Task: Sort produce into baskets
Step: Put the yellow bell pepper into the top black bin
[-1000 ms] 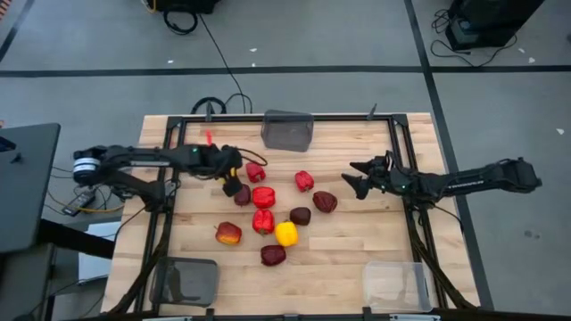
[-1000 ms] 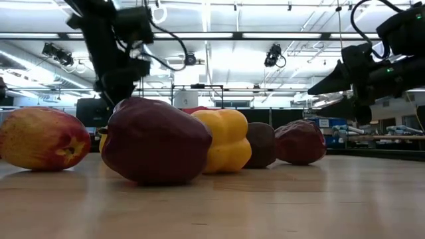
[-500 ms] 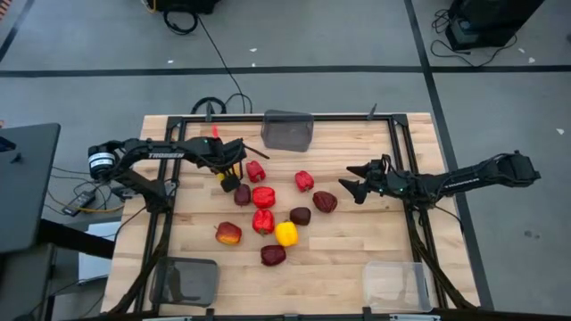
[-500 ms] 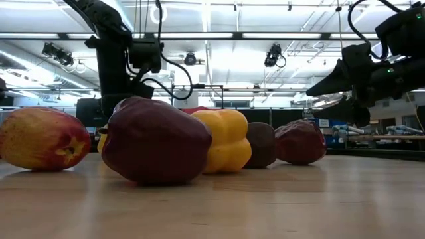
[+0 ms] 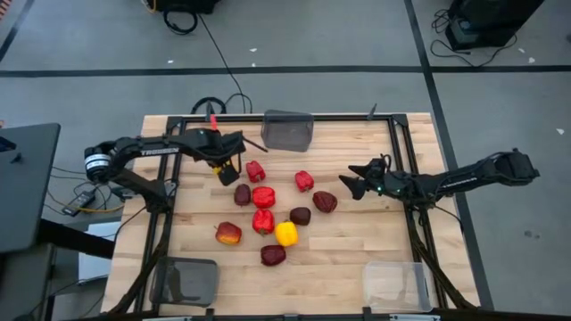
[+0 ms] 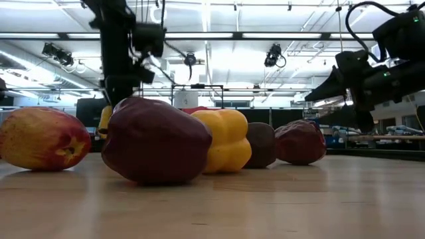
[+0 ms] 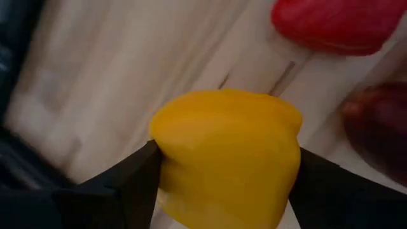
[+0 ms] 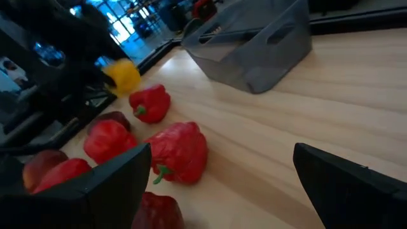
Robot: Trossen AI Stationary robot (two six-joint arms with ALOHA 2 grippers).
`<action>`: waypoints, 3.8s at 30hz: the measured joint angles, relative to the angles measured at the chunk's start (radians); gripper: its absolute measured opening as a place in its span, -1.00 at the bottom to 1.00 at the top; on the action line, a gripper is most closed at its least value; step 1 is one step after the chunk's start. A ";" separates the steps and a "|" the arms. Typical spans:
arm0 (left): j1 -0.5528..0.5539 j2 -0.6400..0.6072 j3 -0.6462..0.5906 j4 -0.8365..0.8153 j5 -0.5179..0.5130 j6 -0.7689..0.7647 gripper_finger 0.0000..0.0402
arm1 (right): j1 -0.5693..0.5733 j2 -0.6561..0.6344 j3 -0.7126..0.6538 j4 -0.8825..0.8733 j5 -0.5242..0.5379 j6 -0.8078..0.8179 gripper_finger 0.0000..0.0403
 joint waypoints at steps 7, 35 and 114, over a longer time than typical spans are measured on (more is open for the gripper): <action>0.005 0.007 0.132 0.310 0.009 0.031 0.44 | -0.010 0.059 0.000 0.133 0.099 -0.097 0.95; 0.185 0.701 0.629 0.409 0.019 0.195 0.57 | 0.029 0.251 0.000 0.224 0.019 -0.006 0.95; -0.650 0.649 0.525 0.315 0.100 -0.157 0.95 | 0.056 0.261 0.005 0.287 -0.108 -0.016 0.95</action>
